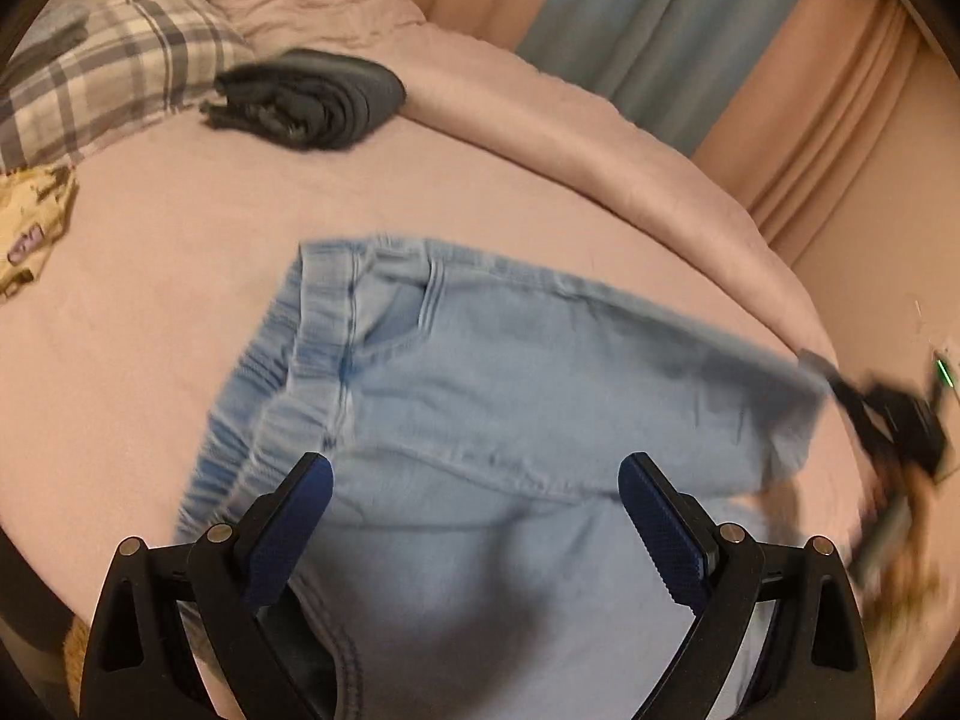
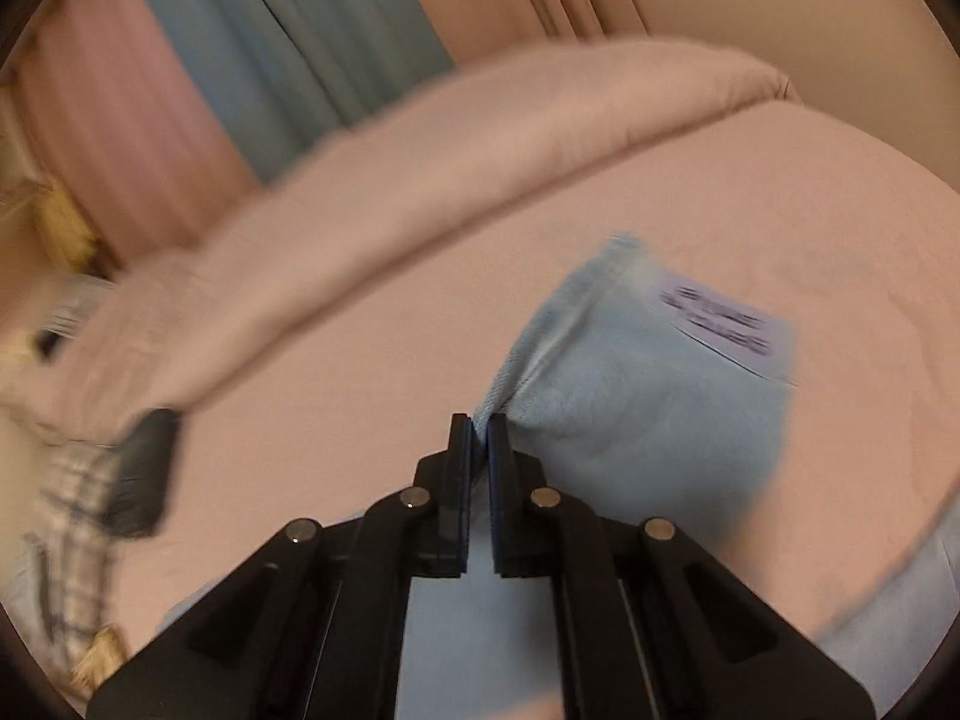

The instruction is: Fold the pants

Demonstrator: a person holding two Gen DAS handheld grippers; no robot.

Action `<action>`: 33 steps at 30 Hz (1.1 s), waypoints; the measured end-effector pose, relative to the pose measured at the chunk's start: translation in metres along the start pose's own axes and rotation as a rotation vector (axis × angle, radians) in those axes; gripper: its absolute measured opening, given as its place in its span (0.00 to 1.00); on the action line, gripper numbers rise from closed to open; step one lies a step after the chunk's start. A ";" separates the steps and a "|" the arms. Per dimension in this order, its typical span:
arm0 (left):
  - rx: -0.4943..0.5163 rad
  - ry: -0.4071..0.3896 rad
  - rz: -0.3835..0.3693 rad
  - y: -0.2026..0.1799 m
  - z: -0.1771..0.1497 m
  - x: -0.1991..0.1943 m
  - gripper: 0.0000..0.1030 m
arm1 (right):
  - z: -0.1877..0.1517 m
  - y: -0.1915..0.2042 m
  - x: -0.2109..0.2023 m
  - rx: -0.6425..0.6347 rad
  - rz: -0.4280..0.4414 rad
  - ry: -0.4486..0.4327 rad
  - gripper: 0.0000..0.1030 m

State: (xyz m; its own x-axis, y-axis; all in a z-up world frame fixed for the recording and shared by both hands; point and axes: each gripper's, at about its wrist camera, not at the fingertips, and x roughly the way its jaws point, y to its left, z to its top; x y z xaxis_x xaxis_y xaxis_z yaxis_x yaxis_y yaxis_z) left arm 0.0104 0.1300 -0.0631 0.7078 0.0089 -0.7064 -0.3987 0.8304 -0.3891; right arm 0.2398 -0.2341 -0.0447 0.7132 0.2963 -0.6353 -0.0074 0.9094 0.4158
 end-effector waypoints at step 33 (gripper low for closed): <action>-0.090 0.132 0.005 -0.021 0.068 0.073 0.93 | -0.047 -0.037 0.026 -0.172 -0.230 0.105 0.10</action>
State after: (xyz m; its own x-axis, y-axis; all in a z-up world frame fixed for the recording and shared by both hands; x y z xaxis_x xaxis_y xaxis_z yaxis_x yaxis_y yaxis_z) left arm 0.1104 0.1516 -0.0665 0.6254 -0.0653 -0.7776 -0.4571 0.7770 -0.4329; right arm 0.2254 -0.2464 -0.1070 0.6339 0.0974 -0.7673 0.0204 0.9896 0.1425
